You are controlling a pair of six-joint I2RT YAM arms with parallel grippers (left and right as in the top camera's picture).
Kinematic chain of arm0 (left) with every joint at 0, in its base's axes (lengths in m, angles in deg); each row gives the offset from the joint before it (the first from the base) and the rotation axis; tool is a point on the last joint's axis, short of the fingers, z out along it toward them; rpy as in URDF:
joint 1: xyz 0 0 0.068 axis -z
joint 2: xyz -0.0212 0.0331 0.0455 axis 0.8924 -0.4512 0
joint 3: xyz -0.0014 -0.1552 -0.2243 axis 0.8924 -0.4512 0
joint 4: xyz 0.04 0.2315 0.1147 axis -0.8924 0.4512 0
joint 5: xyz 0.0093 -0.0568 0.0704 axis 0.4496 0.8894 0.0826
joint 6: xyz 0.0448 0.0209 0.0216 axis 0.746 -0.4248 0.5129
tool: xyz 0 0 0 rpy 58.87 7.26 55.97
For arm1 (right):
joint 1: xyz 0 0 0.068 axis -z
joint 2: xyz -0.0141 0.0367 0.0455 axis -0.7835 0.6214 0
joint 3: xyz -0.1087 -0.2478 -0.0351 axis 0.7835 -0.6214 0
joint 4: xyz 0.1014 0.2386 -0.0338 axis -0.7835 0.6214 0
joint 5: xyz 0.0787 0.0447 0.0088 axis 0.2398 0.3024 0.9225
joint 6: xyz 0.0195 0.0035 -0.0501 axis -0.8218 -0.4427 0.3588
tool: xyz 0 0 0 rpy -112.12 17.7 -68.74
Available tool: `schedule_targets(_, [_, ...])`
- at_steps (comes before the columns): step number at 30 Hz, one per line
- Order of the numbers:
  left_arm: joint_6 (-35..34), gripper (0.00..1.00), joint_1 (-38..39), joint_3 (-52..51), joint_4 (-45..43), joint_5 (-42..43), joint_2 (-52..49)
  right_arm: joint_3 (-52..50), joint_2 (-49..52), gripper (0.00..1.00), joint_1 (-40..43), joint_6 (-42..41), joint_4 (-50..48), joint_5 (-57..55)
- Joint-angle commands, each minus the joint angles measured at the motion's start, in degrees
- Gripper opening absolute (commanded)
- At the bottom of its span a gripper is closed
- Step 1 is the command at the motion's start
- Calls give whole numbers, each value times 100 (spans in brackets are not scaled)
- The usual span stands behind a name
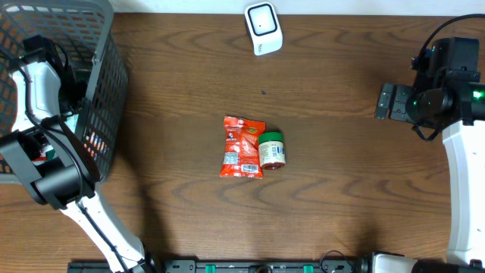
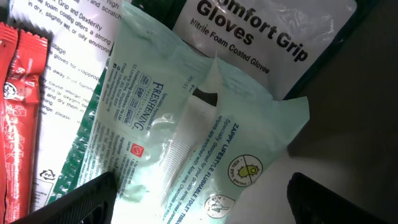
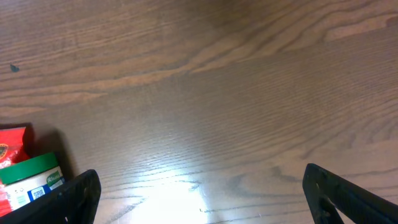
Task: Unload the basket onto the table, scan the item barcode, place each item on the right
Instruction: 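Grasp the pale green wipes packet in the basket with the left gripper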
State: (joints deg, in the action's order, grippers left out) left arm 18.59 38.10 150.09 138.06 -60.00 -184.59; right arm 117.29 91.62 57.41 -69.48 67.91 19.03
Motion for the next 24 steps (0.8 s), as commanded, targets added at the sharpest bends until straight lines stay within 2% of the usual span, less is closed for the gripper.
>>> schedule_targets(1, [125,87,-9,70,2,122,221,59,-7,99,13,-83,-9,-52])
schedule_targets(3, [116,80,-9,70,79,125,308,59,-7,99,13,-83,-9,-52])
schedule_targets(4, [118,79,2,70,90,122,367,59,-7,99,13,-85,-9,-52])
schedule_targets(8, [120,79,2,70,96,107,428,59,-7,99,13,-85,-9,-52])
schedule_targets(12, [144,80,2,68,48,-258,422,59,-7,99,13,-83,-9,-52])
schedule_targets(15, [354,80,2,57,-26,-271,389,59,-7,99,13,-85,-9,-52])
schedule_targets(24, [396,81,13,-625,-667,-269,258,59,-7,99,13,-85,-9,-52])
